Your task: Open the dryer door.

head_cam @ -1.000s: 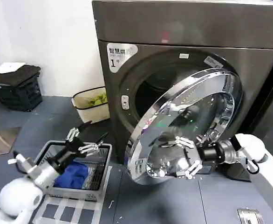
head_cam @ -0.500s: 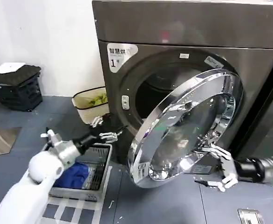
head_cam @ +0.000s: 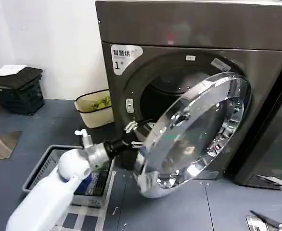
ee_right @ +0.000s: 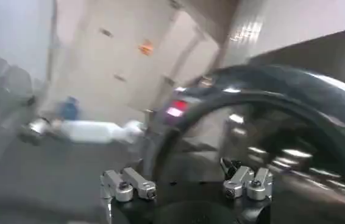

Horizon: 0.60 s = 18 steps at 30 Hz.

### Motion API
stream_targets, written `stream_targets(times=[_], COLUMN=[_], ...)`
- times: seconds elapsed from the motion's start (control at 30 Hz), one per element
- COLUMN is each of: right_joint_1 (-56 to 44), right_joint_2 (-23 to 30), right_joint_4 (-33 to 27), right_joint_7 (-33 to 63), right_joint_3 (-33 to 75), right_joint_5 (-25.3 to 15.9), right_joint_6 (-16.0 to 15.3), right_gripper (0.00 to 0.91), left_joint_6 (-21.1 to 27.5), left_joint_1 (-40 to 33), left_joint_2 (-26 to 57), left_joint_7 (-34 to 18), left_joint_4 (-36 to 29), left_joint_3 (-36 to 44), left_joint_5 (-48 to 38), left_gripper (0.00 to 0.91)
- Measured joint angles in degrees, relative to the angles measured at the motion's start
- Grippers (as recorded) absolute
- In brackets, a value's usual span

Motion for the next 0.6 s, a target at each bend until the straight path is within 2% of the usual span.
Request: stream_targets(times=[0.13,0.23,0.3,0.43,0.53,0.6], right_joint_1=[-4.09,-4.94,-4.96,-4.97,-4.79,-4.21], right_joint_2=[6.05,10.42,13.34,18.25,21.46,23.25], right_joint_4=[-0.93,-2.11,-2.95,-3.84,-4.21,-4.00], right_joint_7=[5.23,11.95,18.73,33.72,45.15,52.91], right_joint_3=[5.33,8.63,10.95,15.64,19.79,22.88], right_joint_5=[-1.20,-5.41,-9.35,-17.72,-25.60,-28.76], right_joint_6=[5.97,10.42,11.14,8.44,3.26,-1.73], right_gripper=[0.907,0.907,0.907,0.907,0.907,0.907], left_joint_6=[-0.64,-0.83,-0.84,-0.91,-0.94,-1.05], left_joint_1=[-1.88,-3.25,-4.22,-6.08,-7.50,-8.25], left_joint_2=[-1.28,-2.27,-3.08,-4.90,-6.58,-7.80], left_joint_7=[-0.20,-0.64,-1.01,-1.41,-1.41,-1.48], left_joint_4=[0.60,1.18,1.60,2.45,3.27,3.92], left_joint_3=[4.31,7.31,9.09,12.36,14.60,16.10], left_joint_5=[0.20,0.41,0.67,1.63,2.25,2.72], left_gripper=[0.907,0.907,0.907,0.907,0.907,0.907])
